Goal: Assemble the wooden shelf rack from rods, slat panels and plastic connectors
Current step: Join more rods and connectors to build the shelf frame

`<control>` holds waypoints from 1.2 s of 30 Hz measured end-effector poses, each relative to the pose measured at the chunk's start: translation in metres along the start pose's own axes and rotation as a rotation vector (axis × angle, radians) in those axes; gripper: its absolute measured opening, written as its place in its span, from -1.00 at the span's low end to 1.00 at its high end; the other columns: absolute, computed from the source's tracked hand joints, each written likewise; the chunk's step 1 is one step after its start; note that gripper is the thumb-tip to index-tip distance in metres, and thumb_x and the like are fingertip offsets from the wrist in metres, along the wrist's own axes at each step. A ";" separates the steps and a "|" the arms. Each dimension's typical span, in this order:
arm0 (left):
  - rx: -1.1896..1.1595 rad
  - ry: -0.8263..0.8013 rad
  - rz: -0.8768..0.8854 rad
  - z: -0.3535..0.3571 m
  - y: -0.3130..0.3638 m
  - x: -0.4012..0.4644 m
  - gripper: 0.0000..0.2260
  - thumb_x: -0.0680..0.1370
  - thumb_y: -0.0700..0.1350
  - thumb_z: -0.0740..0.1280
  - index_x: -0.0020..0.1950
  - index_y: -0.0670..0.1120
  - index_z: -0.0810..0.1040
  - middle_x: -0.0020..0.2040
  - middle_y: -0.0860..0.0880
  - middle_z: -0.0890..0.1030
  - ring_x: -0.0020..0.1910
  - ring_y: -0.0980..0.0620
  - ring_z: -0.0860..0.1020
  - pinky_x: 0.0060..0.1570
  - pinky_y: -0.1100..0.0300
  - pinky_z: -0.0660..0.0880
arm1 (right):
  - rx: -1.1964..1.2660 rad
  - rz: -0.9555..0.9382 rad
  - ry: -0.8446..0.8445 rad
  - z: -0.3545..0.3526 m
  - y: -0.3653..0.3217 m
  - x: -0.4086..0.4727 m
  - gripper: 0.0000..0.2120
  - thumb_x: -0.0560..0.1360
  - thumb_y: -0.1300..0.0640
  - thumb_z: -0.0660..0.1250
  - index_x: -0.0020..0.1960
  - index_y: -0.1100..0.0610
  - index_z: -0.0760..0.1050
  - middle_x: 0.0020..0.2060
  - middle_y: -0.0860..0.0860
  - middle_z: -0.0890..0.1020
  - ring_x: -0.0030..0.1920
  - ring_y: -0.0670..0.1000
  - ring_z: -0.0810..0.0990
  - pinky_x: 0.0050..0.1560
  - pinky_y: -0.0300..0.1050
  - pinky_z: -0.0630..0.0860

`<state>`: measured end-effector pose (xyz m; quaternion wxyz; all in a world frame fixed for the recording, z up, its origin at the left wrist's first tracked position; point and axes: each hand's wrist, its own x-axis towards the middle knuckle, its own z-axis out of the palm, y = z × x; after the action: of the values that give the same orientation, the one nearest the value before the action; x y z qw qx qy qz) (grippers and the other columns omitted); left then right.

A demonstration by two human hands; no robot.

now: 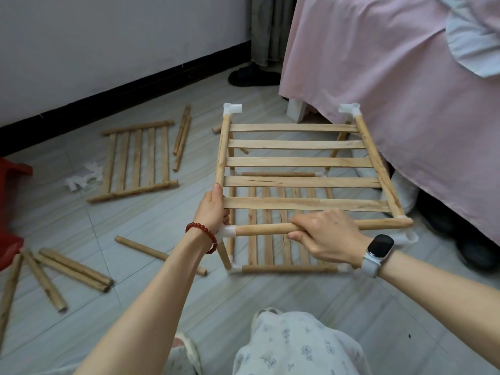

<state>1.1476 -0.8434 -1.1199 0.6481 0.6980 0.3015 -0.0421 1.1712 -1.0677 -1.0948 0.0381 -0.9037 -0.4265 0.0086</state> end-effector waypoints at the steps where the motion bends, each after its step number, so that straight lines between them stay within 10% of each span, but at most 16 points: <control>1: 0.000 0.002 0.002 0.000 0.000 0.000 -0.67 0.64 0.10 -0.05 -0.21 -0.06 0.26 -0.42 0.00 0.24 -0.47 0.06 0.23 -0.36 0.20 0.27 | 0.038 0.034 -0.108 -0.003 -0.001 0.002 -0.66 0.59 -0.13 0.02 -0.03 0.05 0.45 -0.31 -0.05 0.53 -0.27 0.08 0.50 -0.31 -0.10 0.22; 11: -0.006 0.019 -0.002 -0.003 0.002 0.001 -0.65 0.64 0.11 -0.05 -0.23 -0.06 0.25 -0.44 0.00 0.25 -0.47 0.06 0.23 -0.39 0.22 0.26 | 0.357 0.130 -0.401 -0.015 -0.007 0.021 -0.71 0.59 -0.09 0.12 -0.14 0.08 0.44 -0.35 -0.06 0.45 -0.26 0.01 0.43 -0.30 -0.10 0.28; 19: 0.359 0.183 0.056 0.001 0.004 -0.006 -0.70 0.61 0.09 0.06 0.05 -0.13 0.36 -0.10 -0.11 0.49 -0.18 -0.09 0.49 -0.13 0.06 0.43 | 0.114 0.050 0.039 0.008 -0.010 -0.008 -0.51 0.51 -0.20 -0.06 0.09 0.03 0.54 -0.19 -0.07 0.61 -0.17 0.01 0.57 -0.25 -0.16 0.36; 24: 0.915 0.546 0.676 0.016 0.008 -0.027 -0.77 0.53 -0.12 0.23 0.12 -0.19 0.52 0.09 -0.21 0.49 0.08 -0.21 0.44 -0.01 -0.06 0.37 | 0.314 0.308 0.490 0.002 0.029 -0.053 -0.63 0.54 0.06 0.08 0.20 0.20 0.51 -0.01 0.07 0.58 0.02 -0.05 0.46 0.05 -0.19 0.35; 29: 1.188 -0.110 0.897 0.068 0.018 -0.054 -0.63 0.59 0.13 0.05 0.22 -0.02 0.48 0.12 0.01 0.52 0.15 -0.01 0.42 0.08 0.13 0.29 | 0.961 1.110 0.383 0.002 0.073 -0.089 -0.74 0.62 0.15 0.07 0.03 0.24 0.49 -0.04 0.12 0.53 0.08 0.12 0.46 0.01 -0.05 0.37; 36: 1.319 -0.226 1.157 0.044 0.002 -0.037 -0.86 0.40 0.09 0.41 -0.14 0.05 0.62 -0.36 0.12 0.59 -0.34 -0.01 0.56 -0.24 0.07 0.48 | 1.517 1.008 0.075 0.015 0.058 -0.089 -0.71 0.62 0.07 0.13 -0.11 0.21 0.51 -0.23 0.15 0.54 -0.18 0.05 0.51 -0.12 -0.11 0.46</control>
<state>1.1335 -0.8978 -1.1084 0.0594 0.9646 -0.2503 0.0582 1.1589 -1.1722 -1.1159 0.6277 -0.7153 0.1407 0.2730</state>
